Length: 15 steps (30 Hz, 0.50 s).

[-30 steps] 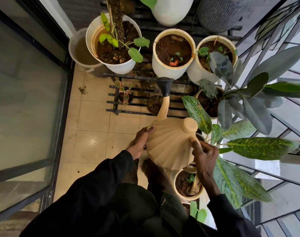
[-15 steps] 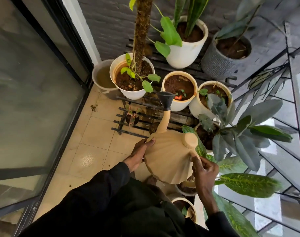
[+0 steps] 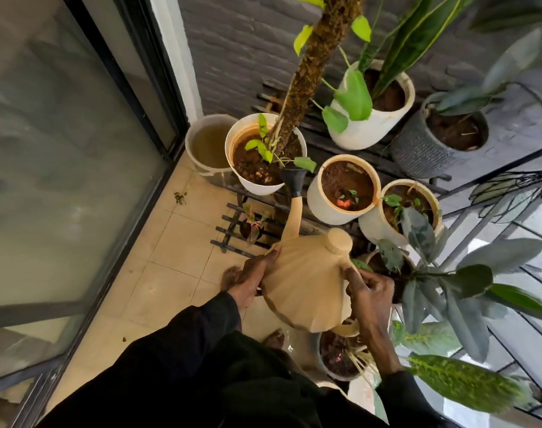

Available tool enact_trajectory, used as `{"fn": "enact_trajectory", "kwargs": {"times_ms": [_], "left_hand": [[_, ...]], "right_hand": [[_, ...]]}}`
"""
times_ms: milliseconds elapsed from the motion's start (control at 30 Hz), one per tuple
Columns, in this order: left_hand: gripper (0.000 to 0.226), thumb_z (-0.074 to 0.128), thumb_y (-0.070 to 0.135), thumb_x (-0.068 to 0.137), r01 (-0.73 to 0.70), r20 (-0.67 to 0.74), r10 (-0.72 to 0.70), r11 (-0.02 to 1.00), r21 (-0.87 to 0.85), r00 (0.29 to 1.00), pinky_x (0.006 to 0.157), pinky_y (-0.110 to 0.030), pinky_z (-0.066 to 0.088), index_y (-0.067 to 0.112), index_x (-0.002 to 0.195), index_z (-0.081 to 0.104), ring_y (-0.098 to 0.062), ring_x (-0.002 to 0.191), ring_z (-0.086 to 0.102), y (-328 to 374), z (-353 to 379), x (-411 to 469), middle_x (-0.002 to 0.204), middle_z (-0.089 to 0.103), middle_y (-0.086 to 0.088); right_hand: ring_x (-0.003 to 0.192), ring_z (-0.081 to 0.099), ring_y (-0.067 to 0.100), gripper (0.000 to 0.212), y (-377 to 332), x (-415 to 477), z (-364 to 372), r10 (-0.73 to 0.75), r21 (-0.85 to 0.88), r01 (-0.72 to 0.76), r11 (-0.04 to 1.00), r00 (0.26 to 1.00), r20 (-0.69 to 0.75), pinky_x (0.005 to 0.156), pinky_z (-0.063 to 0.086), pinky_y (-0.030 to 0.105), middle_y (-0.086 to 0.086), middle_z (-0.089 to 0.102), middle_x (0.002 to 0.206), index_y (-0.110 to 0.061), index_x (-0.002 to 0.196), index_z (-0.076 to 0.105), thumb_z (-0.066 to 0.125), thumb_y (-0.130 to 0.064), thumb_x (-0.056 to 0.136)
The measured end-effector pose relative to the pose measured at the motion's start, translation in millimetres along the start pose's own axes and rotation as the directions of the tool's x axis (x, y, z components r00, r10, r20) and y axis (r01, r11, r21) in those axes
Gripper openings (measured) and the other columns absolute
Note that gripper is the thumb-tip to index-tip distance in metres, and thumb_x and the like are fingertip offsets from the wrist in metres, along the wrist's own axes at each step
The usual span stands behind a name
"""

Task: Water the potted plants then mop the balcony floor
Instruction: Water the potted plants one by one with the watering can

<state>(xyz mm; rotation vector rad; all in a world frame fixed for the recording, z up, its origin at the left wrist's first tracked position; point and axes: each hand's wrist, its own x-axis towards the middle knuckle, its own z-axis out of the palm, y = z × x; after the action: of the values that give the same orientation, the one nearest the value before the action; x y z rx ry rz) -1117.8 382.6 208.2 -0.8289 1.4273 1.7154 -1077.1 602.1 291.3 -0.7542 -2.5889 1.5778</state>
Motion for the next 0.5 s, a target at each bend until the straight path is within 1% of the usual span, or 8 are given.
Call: {"fn": "enact_trajectory", "kwargs": {"times_ms": [33,67,133,200,267,367,433,500], "left_hand": [[0.073,0.064,0.076,0.08,0.022,-0.005,-0.022,1.0,0.006,1.0,0.093,-0.046,0.05,0.026,0.133,0.058,-0.029,0.113,0.056,7,-7,5,0.128,0.061,-0.004],[0.081,0.064,0.084,0.071,0.056,-0.019,-0.055,0.998,0.021,0.998,0.099,-0.05,0.048,0.029,0.13,0.06,-0.03,0.113,0.057,12,-16,14,0.127,0.063,-0.004],[0.091,0.065,0.093,0.057,0.092,-0.031,-0.091,0.995,0.039,0.995,0.105,-0.057,0.045,0.033,0.126,0.063,-0.032,0.113,0.059,22,-31,28,0.125,0.065,-0.003],[0.089,0.064,0.089,0.063,0.103,-0.003,-0.103,0.995,0.013,0.995,0.103,-0.057,0.047,0.031,0.13,0.06,-0.033,0.113,0.058,36,-44,37,0.124,0.064,-0.005],[0.08,0.062,0.082,0.074,0.122,0.022,-0.121,0.993,-0.008,0.992,0.101,-0.055,0.049,0.029,0.133,0.058,-0.034,0.113,0.058,58,-55,41,0.125,0.063,-0.007],[0.067,0.058,0.075,0.084,0.147,0.063,-0.145,0.989,-0.022,0.987,0.102,-0.054,0.048,0.029,0.132,0.057,-0.034,0.114,0.057,78,-70,52,0.126,0.062,-0.008],[0.074,0.059,0.081,0.078,0.195,0.059,-0.194,0.981,-0.015,0.979,0.104,-0.057,0.046,0.03,0.132,0.056,-0.035,0.116,0.057,89,-79,60,0.128,0.062,-0.009],[0.085,0.061,0.086,0.068,0.24,0.059,-0.239,0.971,-0.014,0.969,0.106,-0.059,0.046,0.031,0.132,0.054,-0.037,0.118,0.057,96,-85,66,0.129,0.062,-0.01]], "right_hand": [[0.039,0.041,0.015,0.049,-5,9,10,0.008,-0.018,-0.008,1.0,1.0,0.014,0.046,0.037,0.033,0.004,0.058,0.046,-0.001,0.059,0.069,0.07,-0.044,0.083],[0.041,0.041,0.018,0.054,-11,19,20,0.017,-0.033,-0.016,0.999,0.999,0.032,0.047,0.038,0.038,0.01,0.056,0.047,0.003,0.059,0.067,0.069,-0.046,0.083],[0.044,0.038,0.02,0.063,-23,39,38,0.044,-0.055,-0.041,0.998,0.997,0.065,0.047,0.036,0.039,0.02,0.055,0.052,0.01,0.064,0.063,0.068,-0.05,0.083],[0.046,0.038,0.019,0.065,-34,59,57,0.078,-0.087,-0.071,0.994,0.993,0.089,0.049,0.035,0.035,0.019,0.054,0.052,0.01,0.067,0.065,0.069,-0.052,0.086],[0.046,0.041,0.019,0.063,-47,76,75,0.105,-0.128,-0.09,0.988,0.988,0.112,0.05,0.038,0.035,0.022,0.06,0.056,0.008,0.07,0.069,0.069,-0.053,0.087],[0.047,0.048,0.021,0.055,-67,94,96,0.125,-0.201,-0.098,0.975,0.984,0.126,0.051,0.043,0.036,0.024,0.068,0.065,0.007,0.075,0.073,0.071,-0.045,0.095],[0.048,0.048,0.022,0.056,-78,103,107,0.126,-0.216,-0.089,0.972,0.978,0.167,0.05,0.042,0.036,0.028,0.066,0.068,0.009,0.076,0.071,0.07,-0.042,0.099],[0.049,0.047,0.022,0.061,-88,109,117,0.134,-0.209,-0.09,0.974,0.969,0.206,0.049,0.04,0.035,0.031,0.063,0.07,0.009,0.078,0.068,0.068,-0.05,0.095]]}}
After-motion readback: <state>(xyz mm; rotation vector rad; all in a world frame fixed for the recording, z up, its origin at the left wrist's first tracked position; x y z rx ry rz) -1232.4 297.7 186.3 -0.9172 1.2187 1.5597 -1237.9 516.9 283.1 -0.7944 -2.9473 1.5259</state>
